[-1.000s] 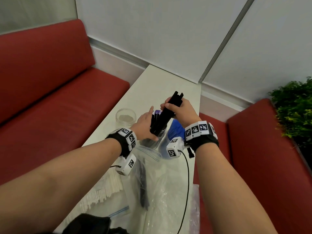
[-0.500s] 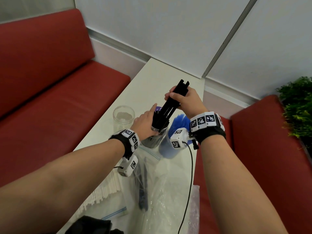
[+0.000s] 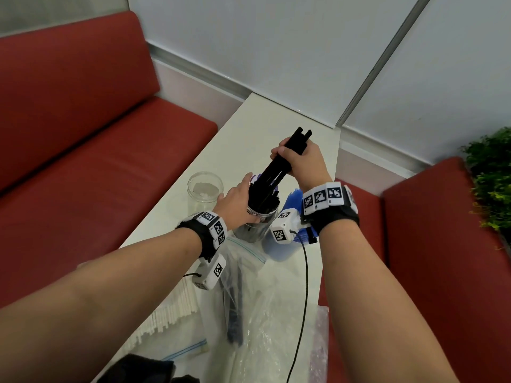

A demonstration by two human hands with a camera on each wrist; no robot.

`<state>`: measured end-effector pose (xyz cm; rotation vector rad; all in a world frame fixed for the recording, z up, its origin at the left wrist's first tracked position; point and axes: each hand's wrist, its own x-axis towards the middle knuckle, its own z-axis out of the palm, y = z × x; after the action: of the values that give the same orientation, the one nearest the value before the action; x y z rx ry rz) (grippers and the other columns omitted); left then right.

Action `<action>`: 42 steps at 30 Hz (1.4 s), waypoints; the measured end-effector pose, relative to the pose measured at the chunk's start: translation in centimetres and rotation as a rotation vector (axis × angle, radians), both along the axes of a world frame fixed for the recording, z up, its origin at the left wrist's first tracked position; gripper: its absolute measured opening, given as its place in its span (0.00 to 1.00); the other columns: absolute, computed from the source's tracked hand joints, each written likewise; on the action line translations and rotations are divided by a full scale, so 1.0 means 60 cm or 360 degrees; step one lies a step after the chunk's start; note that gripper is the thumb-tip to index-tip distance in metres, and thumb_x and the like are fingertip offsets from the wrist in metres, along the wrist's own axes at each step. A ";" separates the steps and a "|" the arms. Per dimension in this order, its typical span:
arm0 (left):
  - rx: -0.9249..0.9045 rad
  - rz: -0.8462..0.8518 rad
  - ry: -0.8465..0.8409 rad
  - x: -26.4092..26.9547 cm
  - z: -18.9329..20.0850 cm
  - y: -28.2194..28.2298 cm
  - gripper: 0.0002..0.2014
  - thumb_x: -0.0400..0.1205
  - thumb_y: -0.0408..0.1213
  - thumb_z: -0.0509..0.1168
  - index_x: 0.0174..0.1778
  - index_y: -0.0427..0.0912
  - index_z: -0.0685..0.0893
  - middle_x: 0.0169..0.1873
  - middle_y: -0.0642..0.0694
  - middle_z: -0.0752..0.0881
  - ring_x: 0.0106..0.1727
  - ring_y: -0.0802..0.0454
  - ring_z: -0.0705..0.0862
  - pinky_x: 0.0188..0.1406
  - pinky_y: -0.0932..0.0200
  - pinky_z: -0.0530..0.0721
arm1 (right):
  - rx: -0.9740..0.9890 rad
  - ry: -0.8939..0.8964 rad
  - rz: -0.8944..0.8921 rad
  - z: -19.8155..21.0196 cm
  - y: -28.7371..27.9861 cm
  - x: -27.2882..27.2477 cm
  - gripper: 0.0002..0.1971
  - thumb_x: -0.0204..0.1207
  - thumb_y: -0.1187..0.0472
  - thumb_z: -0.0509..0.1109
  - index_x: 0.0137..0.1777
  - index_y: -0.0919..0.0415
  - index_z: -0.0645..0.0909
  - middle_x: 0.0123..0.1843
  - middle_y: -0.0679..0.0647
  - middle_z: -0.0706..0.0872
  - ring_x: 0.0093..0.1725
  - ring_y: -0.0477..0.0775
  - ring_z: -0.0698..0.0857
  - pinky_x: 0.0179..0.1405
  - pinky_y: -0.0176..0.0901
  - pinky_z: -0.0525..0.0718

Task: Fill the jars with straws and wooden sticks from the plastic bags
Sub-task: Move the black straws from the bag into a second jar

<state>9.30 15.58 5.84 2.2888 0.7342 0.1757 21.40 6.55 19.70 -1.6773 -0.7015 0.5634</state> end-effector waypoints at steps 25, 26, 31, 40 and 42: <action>0.0038 -0.0031 0.0106 0.003 0.005 0.000 0.60 0.66 0.50 0.80 0.85 0.47 0.45 0.75 0.46 0.74 0.75 0.44 0.72 0.70 0.32 0.70 | -0.0301 -0.0330 -0.0072 -0.120 -0.011 -0.055 0.12 0.77 0.69 0.71 0.58 0.56 0.82 0.51 0.48 0.89 0.55 0.51 0.87 0.64 0.52 0.86; 0.0050 -0.0035 0.0112 0.003 0.005 0.000 0.61 0.66 0.50 0.80 0.85 0.47 0.45 0.75 0.47 0.73 0.76 0.44 0.72 0.70 0.32 0.70 | -0.0200 -0.0359 -0.0118 -0.119 -0.006 -0.058 0.15 0.77 0.68 0.71 0.62 0.54 0.80 0.54 0.48 0.89 0.57 0.49 0.87 0.63 0.46 0.85; 0.0041 -0.0051 0.0074 -0.001 0.004 0.002 0.58 0.65 0.51 0.80 0.84 0.48 0.50 0.71 0.51 0.77 0.73 0.47 0.75 0.67 0.31 0.73 | -0.0029 -0.0919 -0.0207 -0.128 0.010 -0.084 0.20 0.84 0.63 0.61 0.75 0.51 0.75 0.74 0.47 0.81 0.68 0.34 0.76 0.63 0.15 0.66; 0.0042 -0.0055 0.0079 0.005 0.000 0.005 0.47 0.77 0.42 0.70 0.86 0.46 0.47 0.80 0.47 0.66 0.78 0.47 0.70 0.74 0.31 0.67 | -0.0981 -0.1378 0.0317 -0.200 -0.007 -0.095 0.29 0.87 0.68 0.55 0.88 0.65 0.58 0.89 0.63 0.59 0.89 0.61 0.52 0.89 0.54 0.46; 0.0033 -0.0085 0.0025 0.005 -0.004 0.007 0.44 0.79 0.45 0.68 0.86 0.44 0.50 0.78 0.46 0.68 0.77 0.47 0.71 0.73 0.32 0.70 | -0.0618 -0.1232 0.0126 -0.186 -0.010 -0.107 0.26 0.83 0.73 0.57 0.82 0.65 0.71 0.82 0.63 0.73 0.84 0.61 0.66 0.85 0.51 0.60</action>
<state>9.59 16.02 5.61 2.3292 0.6819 0.1411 15.00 5.95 8.53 -2.2611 -1.2724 0.0764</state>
